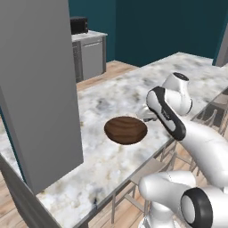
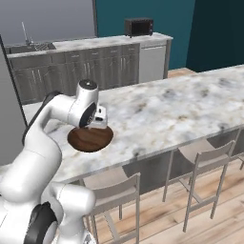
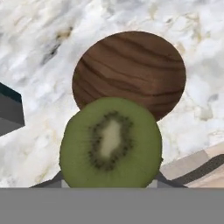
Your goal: Retrieve the kiwi and banana from the fridge and place them into the bowl on the dining table.
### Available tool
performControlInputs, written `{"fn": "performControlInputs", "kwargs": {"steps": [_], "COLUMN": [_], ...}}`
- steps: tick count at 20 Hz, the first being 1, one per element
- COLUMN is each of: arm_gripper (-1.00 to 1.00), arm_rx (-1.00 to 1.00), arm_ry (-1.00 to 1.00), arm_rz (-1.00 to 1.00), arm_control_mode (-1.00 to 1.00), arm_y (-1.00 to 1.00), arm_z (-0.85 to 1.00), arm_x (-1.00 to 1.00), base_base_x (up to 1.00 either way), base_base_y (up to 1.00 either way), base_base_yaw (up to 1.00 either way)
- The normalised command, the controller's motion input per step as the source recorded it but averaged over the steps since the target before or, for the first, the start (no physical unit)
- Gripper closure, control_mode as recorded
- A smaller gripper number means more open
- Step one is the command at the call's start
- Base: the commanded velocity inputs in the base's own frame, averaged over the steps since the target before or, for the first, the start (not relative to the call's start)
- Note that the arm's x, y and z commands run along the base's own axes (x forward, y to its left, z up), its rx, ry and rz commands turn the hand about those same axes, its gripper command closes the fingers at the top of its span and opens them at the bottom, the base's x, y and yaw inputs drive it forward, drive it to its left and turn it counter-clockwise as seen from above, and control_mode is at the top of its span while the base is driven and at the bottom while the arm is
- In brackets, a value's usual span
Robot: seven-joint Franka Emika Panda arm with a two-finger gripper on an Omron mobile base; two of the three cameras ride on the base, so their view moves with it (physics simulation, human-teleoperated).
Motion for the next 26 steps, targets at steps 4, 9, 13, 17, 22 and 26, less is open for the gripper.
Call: {"fn": "performControlInputs", "kwargs": {"steps": [4,9,13,17,22,26], "arm_gripper": [1.00,1.00,1.00,1.00,1.00,1.00], "arm_rx": [-0.01,0.00,0.00,0.00,0.00,0.00], "arm_ry": [0.20,0.19,0.12,0.03,0.00,0.00], "arm_rz": [0.02,0.00,0.00,0.00,0.00,0.00], "arm_control_mode": [-1.00,-1.00,-1.00,-1.00,-1.00,-1.00], "arm_y": [0.31,0.36,0.10,0.00,0.00,0.00], "arm_z": [-0.54,-0.42,-0.40,-0.31,-0.29,-0.38], "arm_x": [0.38,0.46,0.66,0.56,0.48,0.28], "base_base_x": [0.00,0.00,0.00,0.00,0.00,0.00], "base_base_y": [0.00,0.00,0.00,0.00,0.00,0.00], "base_base_yaw": [0.00,0.00,0.00,0.00,0.00,0.00]}}
